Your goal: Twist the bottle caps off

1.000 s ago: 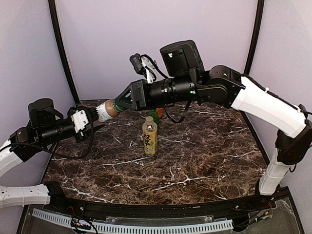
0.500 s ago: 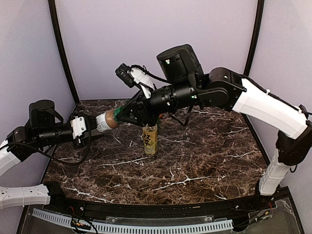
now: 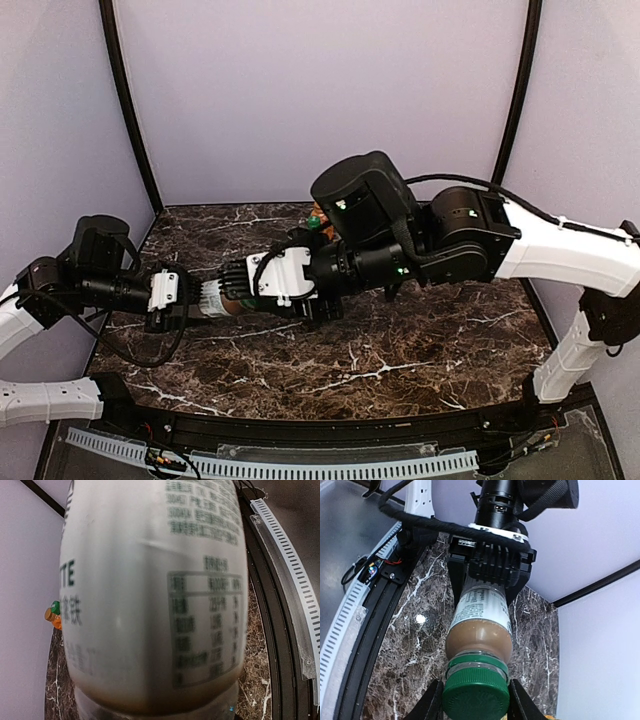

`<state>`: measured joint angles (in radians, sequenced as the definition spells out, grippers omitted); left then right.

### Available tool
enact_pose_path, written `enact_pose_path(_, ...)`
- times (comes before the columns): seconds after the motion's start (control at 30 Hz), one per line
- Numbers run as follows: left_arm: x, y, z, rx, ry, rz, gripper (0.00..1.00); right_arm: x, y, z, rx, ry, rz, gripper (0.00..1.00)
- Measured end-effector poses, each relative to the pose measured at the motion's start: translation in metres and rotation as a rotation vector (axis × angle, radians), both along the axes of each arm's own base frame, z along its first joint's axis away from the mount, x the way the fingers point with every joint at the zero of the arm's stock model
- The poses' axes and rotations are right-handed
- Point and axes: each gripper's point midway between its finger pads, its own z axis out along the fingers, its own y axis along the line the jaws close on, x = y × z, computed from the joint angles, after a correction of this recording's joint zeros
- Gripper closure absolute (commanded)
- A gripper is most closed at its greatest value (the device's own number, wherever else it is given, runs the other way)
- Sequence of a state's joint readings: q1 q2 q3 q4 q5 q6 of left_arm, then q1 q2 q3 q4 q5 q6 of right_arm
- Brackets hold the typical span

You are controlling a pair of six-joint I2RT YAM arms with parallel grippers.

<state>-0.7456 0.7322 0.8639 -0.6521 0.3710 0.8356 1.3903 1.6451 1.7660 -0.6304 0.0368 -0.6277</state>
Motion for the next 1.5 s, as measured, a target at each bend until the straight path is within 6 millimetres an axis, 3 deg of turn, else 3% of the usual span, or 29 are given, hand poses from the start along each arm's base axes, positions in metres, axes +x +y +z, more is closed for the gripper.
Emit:
enact_pose_path(0.3, -0.008, -0.001, -0.002, -0.001, 0.018, -0.039, 0.99, -0.007, -0.003, 0.003, -0.004, -0.261, 0.106, 1.00)
enact_pose_path(0.4, -0.010, -0.002, -0.002, -0.002, 0.019, -0.053, 0.99, -0.006, -0.008, 0.019, 0.043, -0.297, 0.098, 1.00)
enact_pose_path(0.53, -0.012, -0.002, 0.001, -0.012, 0.014, -0.054, 0.99, 0.006, -0.025, 0.059, 0.158, -0.312, 0.012, 1.00)
enact_pose_path(0.63, -0.009, -0.003, 0.007, -0.036, 0.006, -0.040, 0.99, 0.041, -0.046, 0.093, 0.266, -0.256, -0.184, 1.00)
enact_pose_path(0.7, -0.006, -0.004, 0.011, -0.056, -0.002, -0.022, 0.99, 0.094, -0.075, 0.106, 0.316, -0.185, -0.413, 1.00)
enact_pose_path(0.77, -0.002, -0.006, 0.017, -0.080, -0.009, -0.001, 0.99, 0.162, -0.125, 0.103, 0.346, -0.092, -0.696, 1.00)
enact_pose_path(0.8, 0.000, -0.006, 0.018, -0.088, -0.010, 0.008, 0.99, 0.196, -0.157, 0.094, 0.354, -0.036, -0.855, 1.00)
enact_pose_path(0.83, 0.002, -0.006, 0.021, -0.098, -0.012, 0.018, 0.99, 0.216, -0.180, 0.085, 0.356, 0.006, -0.958, 1.00)
enact_pose_path(0.87, 0.004, -0.007, 0.024, -0.112, -0.013, 0.031, 0.99, 0.245, -0.223, 0.065, 0.359, 0.075, -1.125, 1.00)
enact_pose_path(0.9, 0.005, -0.007, 0.026, -0.121, -0.013, 0.038, 0.99, 0.257, -0.246, 0.048, 0.345, 0.120, -1.214, 1.00)
enact_pose_path(0.93, 0.006, -0.008, 0.028, -0.134, -0.011, 0.048, 0.99, 0.272, -0.283, 0.020, 0.330, 0.188, -1.345, 1.00)
enact_pose_path(0.97, 0.007, -0.008, 0.031, -0.145, -0.010, 0.057, 0.99, 0.280, -0.324, -0.023, 0.288, 0.291, -1.486, 1.00)
enact_pose_path(1.0, 0.009, -0.008, 0.033, -0.156, -0.007, 0.067, 0.99, 0.281, -0.340, -0.040, 0.262, 0.327, -1.543, 1.00)
enact_pose_path(1.1, 0.013, -0.007, 0.038, -0.182, -0.006, 0.095, 0.99, 0.270, -0.395, -0.128, 0.150, 0.540, -1.744, 1.00)
enact_pose_path(1.2, 0.016, -0.006, 0.042, -0.197, -0.009, 0.113, 0.99, 0.240, -0.429, -0.203, -0.005, 0.710, -1.886, 1.00)
enact_pose_path(1.23, 0.017, -0.006, 0.042, -0.200, -0.010, 0.118, 0.99, 0.232, -0.434, -0.219, -0.039, 0.746, -1.910, 1.00)
enact_pose_path(1.33, 0.017, -0.005, 0.045, -0.209, -0.012, 0.125, 0.99, 0.208, -0.445, -0.260, -0.121, 0.849, -1.964, 1.00)
enact_pose_path(1.5, 0.018, -0.005, 0.046, -0.215, -0.017, 0.127, 0.99, 0.178, -0.458, -0.304, -0.162, 0.983, -2.025, 1.00)
